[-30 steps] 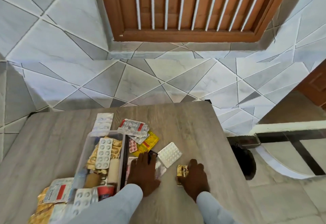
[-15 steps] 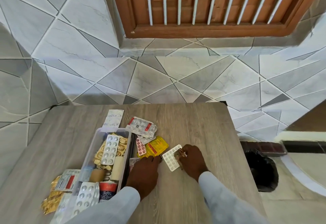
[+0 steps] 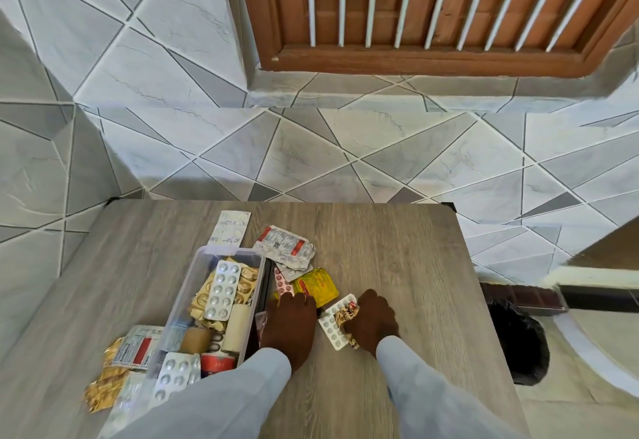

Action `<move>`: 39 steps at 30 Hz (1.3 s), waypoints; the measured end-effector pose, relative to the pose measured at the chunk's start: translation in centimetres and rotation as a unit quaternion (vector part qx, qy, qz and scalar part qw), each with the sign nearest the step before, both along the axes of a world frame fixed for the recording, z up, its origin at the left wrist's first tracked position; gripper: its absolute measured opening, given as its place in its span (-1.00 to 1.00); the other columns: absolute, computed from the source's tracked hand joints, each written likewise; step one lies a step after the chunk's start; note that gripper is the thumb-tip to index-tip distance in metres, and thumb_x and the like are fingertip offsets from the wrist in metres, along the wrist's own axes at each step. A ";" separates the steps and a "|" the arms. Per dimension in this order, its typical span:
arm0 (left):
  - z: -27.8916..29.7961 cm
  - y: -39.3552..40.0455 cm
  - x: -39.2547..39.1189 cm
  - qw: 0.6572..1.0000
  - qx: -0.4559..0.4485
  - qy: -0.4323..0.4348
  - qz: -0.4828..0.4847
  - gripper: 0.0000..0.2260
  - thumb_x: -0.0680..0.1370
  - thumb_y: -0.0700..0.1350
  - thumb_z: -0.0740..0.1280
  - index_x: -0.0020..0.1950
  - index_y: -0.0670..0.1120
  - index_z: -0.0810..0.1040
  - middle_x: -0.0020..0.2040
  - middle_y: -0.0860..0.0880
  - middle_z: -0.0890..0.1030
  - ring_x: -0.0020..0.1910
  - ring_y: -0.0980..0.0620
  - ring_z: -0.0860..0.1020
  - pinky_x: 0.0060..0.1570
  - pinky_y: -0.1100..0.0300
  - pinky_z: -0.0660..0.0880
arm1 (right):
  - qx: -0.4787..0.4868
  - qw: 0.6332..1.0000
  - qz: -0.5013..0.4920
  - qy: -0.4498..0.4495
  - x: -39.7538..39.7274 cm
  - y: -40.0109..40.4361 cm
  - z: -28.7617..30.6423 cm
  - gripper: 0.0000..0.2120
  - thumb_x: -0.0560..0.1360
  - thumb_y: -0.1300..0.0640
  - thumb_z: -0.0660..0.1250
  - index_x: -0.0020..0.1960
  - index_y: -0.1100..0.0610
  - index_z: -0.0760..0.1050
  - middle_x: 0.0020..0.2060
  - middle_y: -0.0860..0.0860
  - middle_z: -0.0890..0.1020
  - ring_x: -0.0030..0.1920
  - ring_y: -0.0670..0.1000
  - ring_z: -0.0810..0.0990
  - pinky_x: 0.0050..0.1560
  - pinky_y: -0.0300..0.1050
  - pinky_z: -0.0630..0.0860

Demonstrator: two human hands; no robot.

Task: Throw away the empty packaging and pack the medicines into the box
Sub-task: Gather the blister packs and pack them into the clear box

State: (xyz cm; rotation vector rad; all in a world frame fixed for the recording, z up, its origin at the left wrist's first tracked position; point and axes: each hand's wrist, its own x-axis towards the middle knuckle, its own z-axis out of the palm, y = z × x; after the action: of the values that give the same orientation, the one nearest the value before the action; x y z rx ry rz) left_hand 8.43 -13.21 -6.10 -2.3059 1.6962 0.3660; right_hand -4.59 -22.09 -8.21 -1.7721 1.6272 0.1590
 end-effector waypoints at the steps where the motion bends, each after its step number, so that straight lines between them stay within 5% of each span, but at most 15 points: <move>1: -0.1 0.1 -0.1 1.000 -0.004 0.008 -0.003 -0.68 0.57 -0.21 0.10 0.31 -0.07 0.33 0.25 -0.14 0.47 0.24 -0.18 0.41 0.20 -0.10 0.35 | -0.008 1.000 0.012 0.021 0.0 0.2 0.1 -0.48 0.37 -0.05 0.44 0.21 0.12 0.35 0.21 0.12 0.46 0.24 0.20 0.45 0.19 0.07 0.47; 5: -0.1 0.4 -0.4 0.999 -0.030 0.028 -0.007 -0.70 0.57 -0.23 0.10 0.29 -0.06 0.35 0.24 -0.12 0.49 0.20 -0.16 0.47 0.14 -0.04 0.39 | -0.024 0.999 0.016 0.031 0.3 1.0 0.1 -0.43 0.36 -0.08 0.43 0.24 0.09 0.28 0.19 0.10 0.44 0.23 0.19 0.45 0.20 0.10 0.45; 10: 0.5 1.0 -0.2 0.997 -0.053 0.048 -0.011 -0.71 0.58 -0.22 0.11 0.29 -0.06 0.37 0.22 -0.10 0.52 0.18 -0.15 0.51 0.11 -0.02 0.43 | 0.045 0.990 -0.072 -0.112 0.1 2.0 -0.4 -0.49 0.31 -0.04 0.38 0.17 0.07 0.28 0.04 0.07 0.54 0.07 0.16 0.58 0.11 0.14 0.55; 16: 1.6 1.0 0.6 0.973 -0.161 0.162 0.041 -0.69 0.56 -0.18 0.14 0.28 0.00 0.44 0.17 -0.07 0.58 0.11 -0.12 0.56 0.07 0.04 0.47 | 0.084 0.966 -0.122 -0.214 -1.4 1.4 -0.6 -0.93 0.37 0.22 0.41 -0.15 0.18 0.61 -0.19 0.14 0.67 -0.09 0.18 0.66 -0.04 0.09 0.60; 20: 3.5 1.6 1.2 0.910 -0.252 0.283 0.169 -0.77 0.51 -0.12 0.25 0.13 0.06 0.54 0.01 0.01 0.66 -0.06 0.00 0.60 -0.11 0.17 0.48 | 0.121 0.935 -0.176 -0.285 -2.5 1.1 1.2 -0.82 0.50 0.23 0.31 0.07 0.25 0.58 -0.08 0.16 0.67 -0.10 0.11 0.64 -0.16 -0.09 0.54; 25: 5.8 3.5 3.9 0.806 -0.302 0.431 0.272 -0.85 0.33 -0.18 0.37 -0.14 0.01 0.56 -0.23 0.07 0.65 -0.24 0.09 0.61 -0.20 0.15 0.54 | 0.164 0.900 -0.208 -0.347 -1.8 1.7 2.9 -0.87 0.54 0.21 0.27 0.02 0.14 0.58 -0.13 0.12 0.68 -0.16 0.09 0.63 -0.18 -0.11 0.49; 28: 7.0 5.4 7.4 0.688 -0.359 0.520 0.357 -0.75 0.36 -0.41 0.40 -0.16 -0.06 0.60 -0.28 0.04 0.69 -0.29 0.09 0.63 -0.31 0.29 0.55 | 0.139 0.885 -0.228 -0.382 -0.1 2.1 4.0 -0.87 0.54 0.25 0.27 0.00 0.14 0.58 -0.15 0.12 0.70 -0.16 0.11 0.65 -0.17 -0.07 0.51; 31: 7.2 8.0 12.1 0.570 -0.380 0.586 0.434 -0.72 0.37 -0.51 0.36 -0.10 -0.15 0.62 -0.29 -0.05 0.71 -0.33 -0.03 0.66 -0.42 0.17 0.58 | 0.115 0.886 -0.221 -0.391 2.4 2.8 5.5 -0.89 0.53 0.25 0.27 -0.03 0.11 0.56 -0.18 0.10 0.70 -0.20 0.09 0.64 -0.23 -0.10 0.51; 35: 5.1 10.0 15.7 0.595 -0.320 0.560 0.479 -0.75 0.34 -0.46 0.42 -0.10 -0.17 0.62 -0.15 -0.22 0.69 -0.27 -0.13 0.66 -0.24 -0.05 0.63 | 0.089 0.885 -0.212 -0.405 6.2 4.5 6.8 -0.90 0.55 0.22 0.26 -0.01 0.08 0.53 -0.14 0.09 0.68 -0.18 0.08 0.64 -0.23 -0.10 0.52; 37: 4.3 10.4 16.3 0.677 -0.308 0.491 0.454 -0.69 0.28 -0.27 0.53 -0.02 -0.11 0.61 -0.04 -0.19 0.68 -0.12 -0.15 0.65 0.00 -0.15 0.59 | 0.071 0.887 -0.206 -0.408 8.1 5.7 7.4 -0.91 0.56 0.21 0.24 0.00 0.09 0.50 -0.15 0.09 0.67 -0.19 0.07 0.63 -0.23 -0.09 0.51; 39: 4.6 10.5 15.9 0.770 -0.269 0.421 0.398 -0.42 0.29 -0.11 0.55 0.28 -0.06 0.48 0.11 -0.13 0.64 0.06 -0.14 0.60 0.11 0.02 0.51 | 0.050 0.895 -0.198 -0.397 9.8 6.8 7.8 -0.90 0.58 0.20 0.20 0.03 0.11 0.47 -0.14 0.10 0.64 -0.20 0.06 0.62 -0.27 -0.11 0.50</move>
State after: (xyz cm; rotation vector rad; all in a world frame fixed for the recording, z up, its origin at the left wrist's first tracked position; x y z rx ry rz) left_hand 24.38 -2.73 -1.50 -3.5997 0.9672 1.4184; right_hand 5.24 -15.31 -0.39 -1.1430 1.2779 -0.5914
